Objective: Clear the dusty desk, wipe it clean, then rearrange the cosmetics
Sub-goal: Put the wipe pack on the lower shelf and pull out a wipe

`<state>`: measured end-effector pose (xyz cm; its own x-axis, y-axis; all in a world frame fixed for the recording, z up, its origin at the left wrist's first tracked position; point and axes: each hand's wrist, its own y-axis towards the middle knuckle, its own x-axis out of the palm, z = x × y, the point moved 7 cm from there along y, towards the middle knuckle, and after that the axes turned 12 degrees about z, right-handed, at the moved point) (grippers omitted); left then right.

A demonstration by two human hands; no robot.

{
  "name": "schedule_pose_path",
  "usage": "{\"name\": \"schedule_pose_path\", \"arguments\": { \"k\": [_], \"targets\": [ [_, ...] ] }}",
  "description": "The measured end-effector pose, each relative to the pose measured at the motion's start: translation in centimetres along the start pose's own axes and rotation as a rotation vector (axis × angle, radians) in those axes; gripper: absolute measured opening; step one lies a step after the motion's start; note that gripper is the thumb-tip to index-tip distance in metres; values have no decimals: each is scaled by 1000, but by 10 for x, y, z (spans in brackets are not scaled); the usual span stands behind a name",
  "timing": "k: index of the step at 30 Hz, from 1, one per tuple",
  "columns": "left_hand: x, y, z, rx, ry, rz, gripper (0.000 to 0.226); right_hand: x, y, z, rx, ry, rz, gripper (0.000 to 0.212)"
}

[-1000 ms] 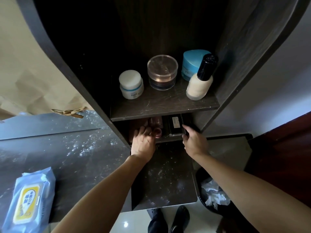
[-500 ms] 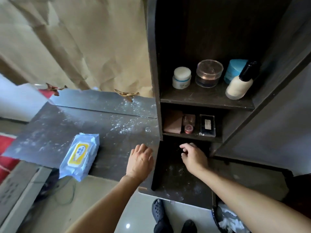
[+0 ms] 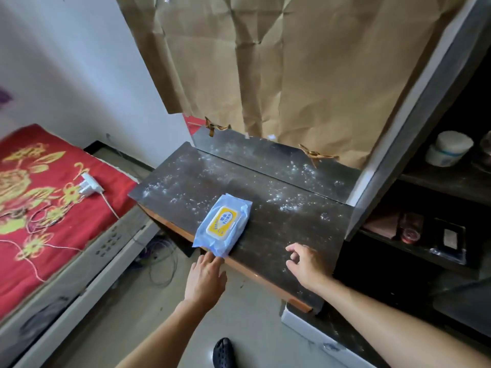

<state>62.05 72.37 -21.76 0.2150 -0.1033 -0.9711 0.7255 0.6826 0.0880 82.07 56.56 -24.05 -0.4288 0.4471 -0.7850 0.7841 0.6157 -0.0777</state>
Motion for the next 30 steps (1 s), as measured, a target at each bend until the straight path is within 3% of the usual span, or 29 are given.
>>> {"name": "schedule_pose_path", "arguments": {
  "k": [12, 17, 21, 25, 27, 30],
  "targets": [
    [7, 61, -120, -101, -113, -127, 37, 99, 45, -112, 61, -123, -49, 34],
    [29, 84, -138, -353, -315, -207, 29, 98, 86, -129, 10, -233, 3, 36],
    [52, 92, -133, -476, -418, -319, 27, 97, 130, -126, 16, -262, 28, 51],
    [74, 95, -133, -785, -659, -392, 36, 116, 172, -115, 94, -224, -95, 67],
    [84, 93, -134, -949, -792, -389, 43, 133, 185, -109, 114, -224, -196, 65],
    [88, 94, -128, -1077, -960, -341, 21, 147, 192, -103, 192, -134, -249, 44]
  ]
}}
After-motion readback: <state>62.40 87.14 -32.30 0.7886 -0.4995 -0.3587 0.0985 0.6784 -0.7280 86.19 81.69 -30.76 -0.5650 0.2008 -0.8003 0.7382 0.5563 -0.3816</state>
